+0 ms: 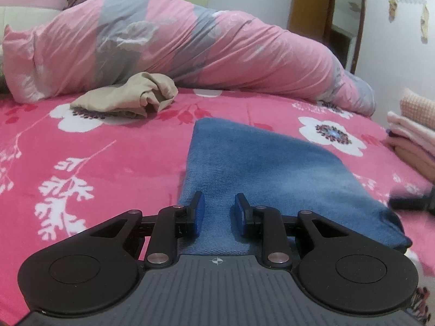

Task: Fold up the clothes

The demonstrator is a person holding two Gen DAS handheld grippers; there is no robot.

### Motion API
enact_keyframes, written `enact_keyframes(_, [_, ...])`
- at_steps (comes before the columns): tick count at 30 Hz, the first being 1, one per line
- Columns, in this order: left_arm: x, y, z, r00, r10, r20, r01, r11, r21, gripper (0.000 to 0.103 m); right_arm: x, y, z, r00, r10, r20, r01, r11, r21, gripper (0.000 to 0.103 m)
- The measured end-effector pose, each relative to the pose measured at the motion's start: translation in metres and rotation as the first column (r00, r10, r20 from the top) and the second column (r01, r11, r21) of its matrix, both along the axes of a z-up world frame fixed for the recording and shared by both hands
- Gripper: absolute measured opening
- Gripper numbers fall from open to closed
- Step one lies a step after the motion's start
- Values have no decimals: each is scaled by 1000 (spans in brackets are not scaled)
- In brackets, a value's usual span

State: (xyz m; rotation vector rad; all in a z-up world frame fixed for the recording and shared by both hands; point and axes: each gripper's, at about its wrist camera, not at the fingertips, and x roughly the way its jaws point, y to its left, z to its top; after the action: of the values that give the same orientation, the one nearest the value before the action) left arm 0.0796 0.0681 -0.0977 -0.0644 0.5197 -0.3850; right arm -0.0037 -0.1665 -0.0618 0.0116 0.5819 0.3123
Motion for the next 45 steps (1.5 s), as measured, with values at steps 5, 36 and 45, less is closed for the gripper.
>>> enact_keyframes(5, [-1, 3, -3, 1000, 1, 11, 0, 1000, -30, 26, 14, -7, -13, 999, -50, -14, 50, 999, -10, 9])
enact_keyframes(36, [5, 30, -18, 1000, -22, -1, 22, 975, -221, 28, 171, 91, -8, 952, 294, -86, -300, 952, -68, 8])
enact_keyframes(45, [6, 32, -19, 1000, -22, -5, 20, 972, -236, 29, 199, 99, -14, 957, 271, -105, -276, 961, -35, 8])
